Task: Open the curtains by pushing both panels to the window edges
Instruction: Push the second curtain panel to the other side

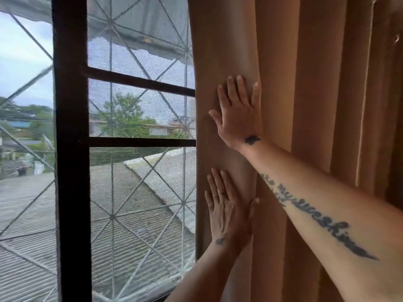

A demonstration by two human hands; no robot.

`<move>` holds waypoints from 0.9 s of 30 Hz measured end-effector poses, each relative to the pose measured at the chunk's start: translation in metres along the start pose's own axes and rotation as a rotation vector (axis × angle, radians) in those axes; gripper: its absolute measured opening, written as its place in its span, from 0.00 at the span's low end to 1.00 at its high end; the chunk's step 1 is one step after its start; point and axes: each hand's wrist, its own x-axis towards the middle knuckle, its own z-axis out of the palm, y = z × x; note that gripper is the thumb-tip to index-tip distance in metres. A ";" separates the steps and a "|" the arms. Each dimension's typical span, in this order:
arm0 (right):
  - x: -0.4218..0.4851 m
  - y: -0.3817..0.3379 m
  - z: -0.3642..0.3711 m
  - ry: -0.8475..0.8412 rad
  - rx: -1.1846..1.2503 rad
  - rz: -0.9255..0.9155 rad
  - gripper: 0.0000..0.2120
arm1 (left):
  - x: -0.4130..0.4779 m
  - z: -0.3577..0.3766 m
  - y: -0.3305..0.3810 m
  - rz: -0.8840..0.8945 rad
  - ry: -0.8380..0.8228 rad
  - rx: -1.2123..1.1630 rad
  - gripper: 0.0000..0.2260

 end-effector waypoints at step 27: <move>-0.027 0.169 0.088 -0.099 -0.059 0.075 0.32 | 0.086 0.140 0.052 0.092 0.034 0.216 0.25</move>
